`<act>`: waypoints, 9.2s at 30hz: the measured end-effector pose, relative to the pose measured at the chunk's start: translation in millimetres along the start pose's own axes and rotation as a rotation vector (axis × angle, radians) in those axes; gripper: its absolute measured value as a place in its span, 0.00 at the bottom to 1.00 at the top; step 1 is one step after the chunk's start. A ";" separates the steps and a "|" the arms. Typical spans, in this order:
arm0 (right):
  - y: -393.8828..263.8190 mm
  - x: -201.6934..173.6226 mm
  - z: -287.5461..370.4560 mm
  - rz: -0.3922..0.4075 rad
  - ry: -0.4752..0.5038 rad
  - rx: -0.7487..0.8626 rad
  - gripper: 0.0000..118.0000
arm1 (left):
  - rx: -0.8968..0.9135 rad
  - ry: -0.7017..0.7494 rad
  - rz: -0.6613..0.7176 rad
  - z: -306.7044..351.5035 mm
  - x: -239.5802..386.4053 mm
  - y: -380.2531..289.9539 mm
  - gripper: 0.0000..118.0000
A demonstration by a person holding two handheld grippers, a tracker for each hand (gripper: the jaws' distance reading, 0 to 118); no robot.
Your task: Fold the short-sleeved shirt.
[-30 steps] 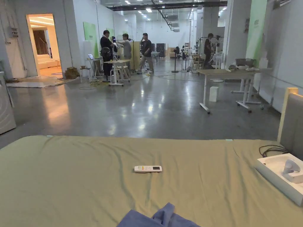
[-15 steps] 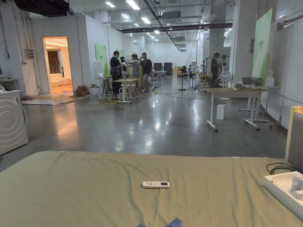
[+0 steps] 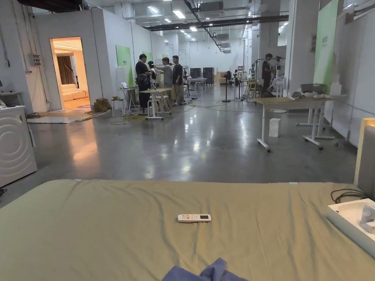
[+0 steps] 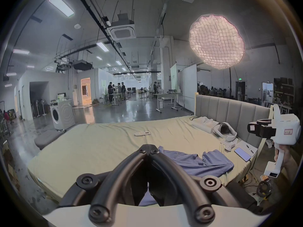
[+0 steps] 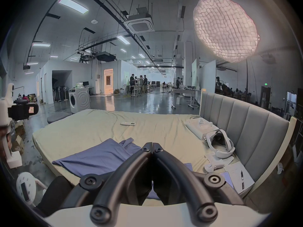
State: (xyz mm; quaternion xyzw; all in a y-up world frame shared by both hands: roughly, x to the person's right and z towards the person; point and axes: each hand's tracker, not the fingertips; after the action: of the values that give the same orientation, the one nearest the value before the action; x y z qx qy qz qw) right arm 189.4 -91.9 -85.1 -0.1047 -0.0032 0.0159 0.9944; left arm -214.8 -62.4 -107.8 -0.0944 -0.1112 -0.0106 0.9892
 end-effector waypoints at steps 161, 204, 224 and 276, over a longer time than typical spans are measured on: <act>288.0 96.2 -475.9 -0.152 -0.089 -0.084 0.02 | -0.117 0.269 0.130 -465.2 -168.0 199.2 0.04; -207.5 105.2 -80.1 -0.251 -0.071 -0.485 0.88 | -0.551 0.040 0.354 -88.4 -160.0 -205.8 0.83; -5.4 -20.2 -30.9 -0.045 0.058 0.053 0.70 | 0.077 0.031 0.014 -24.9 11.4 -7.3 0.74; -74.0 -36.1 -69.6 -0.113 0.123 -0.291 0.00 | -0.698 0.138 0.243 -140.3 -157.2 -232.6 0.69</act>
State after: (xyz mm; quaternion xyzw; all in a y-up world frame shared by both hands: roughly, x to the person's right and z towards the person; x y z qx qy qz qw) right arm 156.3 -179.9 -137.9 -0.2478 0.0494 -0.0472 0.9664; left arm -347.3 -317.4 -234.1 -0.4373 -0.0220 0.0633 0.8968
